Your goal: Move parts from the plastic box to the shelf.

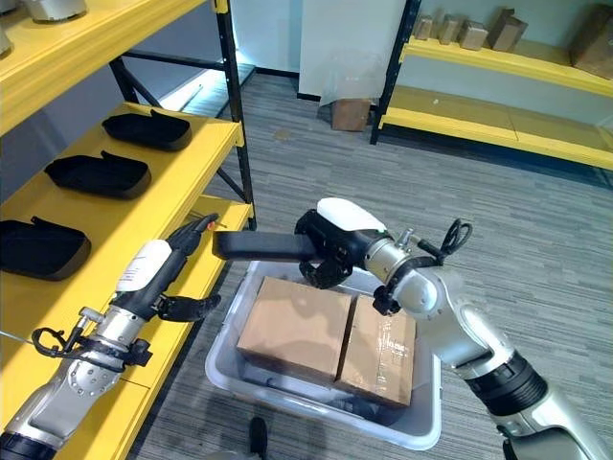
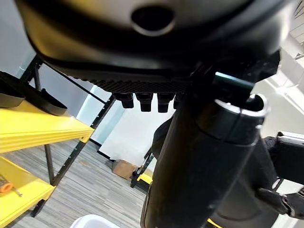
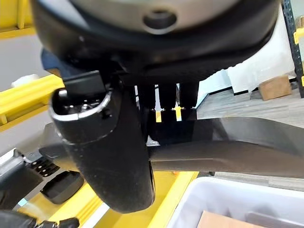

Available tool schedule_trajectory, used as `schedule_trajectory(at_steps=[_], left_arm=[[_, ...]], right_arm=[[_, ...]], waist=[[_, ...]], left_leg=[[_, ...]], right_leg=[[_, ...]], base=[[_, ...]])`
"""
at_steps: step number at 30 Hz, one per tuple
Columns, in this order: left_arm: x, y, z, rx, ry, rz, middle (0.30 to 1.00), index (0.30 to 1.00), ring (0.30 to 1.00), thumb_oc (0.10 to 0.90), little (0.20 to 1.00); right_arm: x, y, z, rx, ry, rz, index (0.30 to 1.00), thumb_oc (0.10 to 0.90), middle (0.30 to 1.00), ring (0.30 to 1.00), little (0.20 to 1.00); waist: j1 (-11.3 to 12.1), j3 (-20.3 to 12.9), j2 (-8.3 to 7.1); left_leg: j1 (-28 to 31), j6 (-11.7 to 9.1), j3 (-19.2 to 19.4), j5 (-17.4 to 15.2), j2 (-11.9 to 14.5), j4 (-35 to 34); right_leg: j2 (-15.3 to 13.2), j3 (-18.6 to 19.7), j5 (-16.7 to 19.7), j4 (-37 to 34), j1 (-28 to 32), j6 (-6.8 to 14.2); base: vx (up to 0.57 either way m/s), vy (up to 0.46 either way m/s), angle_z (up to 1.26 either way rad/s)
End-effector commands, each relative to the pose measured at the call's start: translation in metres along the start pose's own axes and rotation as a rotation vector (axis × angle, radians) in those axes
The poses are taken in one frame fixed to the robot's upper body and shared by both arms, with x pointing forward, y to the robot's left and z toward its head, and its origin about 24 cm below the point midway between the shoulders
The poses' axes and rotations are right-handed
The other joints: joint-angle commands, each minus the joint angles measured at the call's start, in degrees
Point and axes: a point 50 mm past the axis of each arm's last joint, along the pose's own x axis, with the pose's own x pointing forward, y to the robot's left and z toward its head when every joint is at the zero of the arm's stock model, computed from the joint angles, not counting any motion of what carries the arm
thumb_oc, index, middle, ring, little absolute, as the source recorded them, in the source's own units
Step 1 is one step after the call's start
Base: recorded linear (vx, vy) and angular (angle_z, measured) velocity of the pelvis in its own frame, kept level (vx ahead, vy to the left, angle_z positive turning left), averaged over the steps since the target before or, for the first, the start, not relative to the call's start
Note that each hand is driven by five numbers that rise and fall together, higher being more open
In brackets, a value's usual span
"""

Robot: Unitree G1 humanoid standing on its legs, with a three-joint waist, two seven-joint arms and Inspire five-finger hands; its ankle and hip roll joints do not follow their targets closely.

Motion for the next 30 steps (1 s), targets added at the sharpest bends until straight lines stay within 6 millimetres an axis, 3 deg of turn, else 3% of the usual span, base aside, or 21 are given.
schedule_trajectory(at_steps=[1, 12, 30], left_arm=[[0.019, 0.035, 0.011, 0.03, -0.074, 0.242, 1.0, 1.0, 1.0, 0.9, 1.0], [0.014, 0.044, -0.004, 0.083, -0.001, 0.319, 1.0, 1.0, 1.0, 0.9, 1.0], [0.027, 0.027, 0.019, -0.011, -0.105, 0.196, 1.0, 1.0, 1.0, 0.9, 1.0]], right_arm=[[0.001, -0.037, 0.037, -0.084, -0.163, -0.193, 0.3, 0.4, 0.3, 0.3, 0.3], [0.0, -0.032, 0.033, -0.089, -0.153, -0.154, 0.3, 0.4, 0.3, 0.3, 0.3], [0.005, -0.029, 0.063, -0.238, -0.337, -0.153, 0.3, 0.4, 0.3, 0.3, 0.3]], waist=[[1.09, -6.13, -0.64], [1.01, -6.16, -0.85], [1.48, -6.09, -0.78]], left_leg=[[5.94, -5.62, 0.09, -10.58, 6.08, -0.48], [6.08, -5.67, 0.12, -10.55, 6.14, -0.48], [5.94, -5.59, -0.19, -10.65, 6.06, -0.48]], right_leg=[[-4.35, -3.31, 4.21, 0.54, -5.63, 3.68], [-4.22, -3.31, 4.07, 0.71, -5.6, 3.61], [-4.16, -3.15, 4.3, 0.3, -5.56, 3.68]], base=[[0.0, 0.0, 0.0], [0.0, 0.0, 0.0], [0.0, 0.0, 0.0]])
